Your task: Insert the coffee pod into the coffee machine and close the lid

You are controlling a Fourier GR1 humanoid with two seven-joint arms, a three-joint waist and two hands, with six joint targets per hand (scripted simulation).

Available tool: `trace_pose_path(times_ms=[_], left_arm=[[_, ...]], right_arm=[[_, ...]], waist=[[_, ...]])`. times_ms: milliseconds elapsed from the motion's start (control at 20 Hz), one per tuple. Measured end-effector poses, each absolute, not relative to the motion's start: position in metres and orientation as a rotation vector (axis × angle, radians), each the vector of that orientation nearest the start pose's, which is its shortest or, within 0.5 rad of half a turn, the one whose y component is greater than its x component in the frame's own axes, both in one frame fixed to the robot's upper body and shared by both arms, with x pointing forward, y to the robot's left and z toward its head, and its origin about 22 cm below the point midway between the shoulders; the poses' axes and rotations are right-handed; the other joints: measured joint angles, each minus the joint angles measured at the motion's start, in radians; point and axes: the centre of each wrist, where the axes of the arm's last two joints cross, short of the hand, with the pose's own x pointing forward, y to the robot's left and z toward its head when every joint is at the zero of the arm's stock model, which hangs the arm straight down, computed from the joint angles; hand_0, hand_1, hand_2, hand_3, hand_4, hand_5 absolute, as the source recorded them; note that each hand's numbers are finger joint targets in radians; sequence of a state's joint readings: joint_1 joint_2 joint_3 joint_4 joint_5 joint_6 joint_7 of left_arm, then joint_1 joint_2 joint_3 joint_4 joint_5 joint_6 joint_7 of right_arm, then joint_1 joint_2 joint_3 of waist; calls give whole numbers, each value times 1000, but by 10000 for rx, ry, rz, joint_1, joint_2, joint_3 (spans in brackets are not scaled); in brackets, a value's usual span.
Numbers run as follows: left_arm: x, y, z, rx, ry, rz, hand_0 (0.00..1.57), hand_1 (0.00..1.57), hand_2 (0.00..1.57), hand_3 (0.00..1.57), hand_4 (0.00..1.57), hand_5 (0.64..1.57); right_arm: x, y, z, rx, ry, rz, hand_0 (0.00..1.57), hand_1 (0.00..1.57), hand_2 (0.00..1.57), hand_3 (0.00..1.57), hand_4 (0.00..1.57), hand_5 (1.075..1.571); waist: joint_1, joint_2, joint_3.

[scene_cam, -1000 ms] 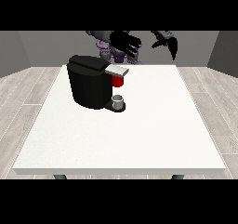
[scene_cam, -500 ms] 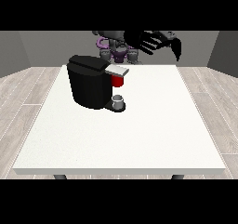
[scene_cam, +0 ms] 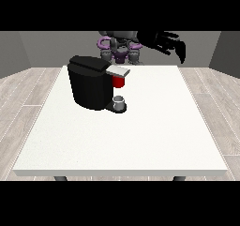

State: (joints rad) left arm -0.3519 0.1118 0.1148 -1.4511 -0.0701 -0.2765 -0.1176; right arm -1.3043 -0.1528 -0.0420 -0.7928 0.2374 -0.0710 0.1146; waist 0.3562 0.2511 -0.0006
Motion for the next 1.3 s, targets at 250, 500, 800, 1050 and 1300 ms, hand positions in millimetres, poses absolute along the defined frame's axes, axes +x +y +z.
trace_pose_path(times_ms=[250, 500, 800, 1050, 1300], left_arm=[[323, 245, 73, -1241, -18818, -3848, 0, 0, 0, 0, 254, 1571], [325, 250, 80, -1396, -19022, -4070, 0, 0, 0, 0, 312, 1571], [329, 240, 89, -1541, -19187, -4193, 0, 0, 0, 0, 349, 1571], [325, 245, 82, -1482, -18889, -4049, 0, 0, 0, 0, 248, 1571], [316, 254, 53, -1306, -17983, -3590, 0, 0, 0, 0, 266, 1571]], right_arm=[[444, -92, 278, -2409, -19531, 5149, 0, 0, 0, 0, 0, 1571], [448, -97, 284, -2133, -19645, 4935, 0, 0, 0, 0, 133, 1571], [449, -94, 294, -1900, -20017, 4771, 0, 0, 0, 0, 0, 1571], [447, -79, 261, -1020, -20167, 5071, 0, 0, 0, 0, 172, 1571], [438, -69, 211, 311, -20008, 5459, 0, 0, 0, 0, 259, 1571]], waist=[[341, 290, -1], [516, 603, 0], [623, 863, 1], [259, 431, 4], [-351, -499, 4]])
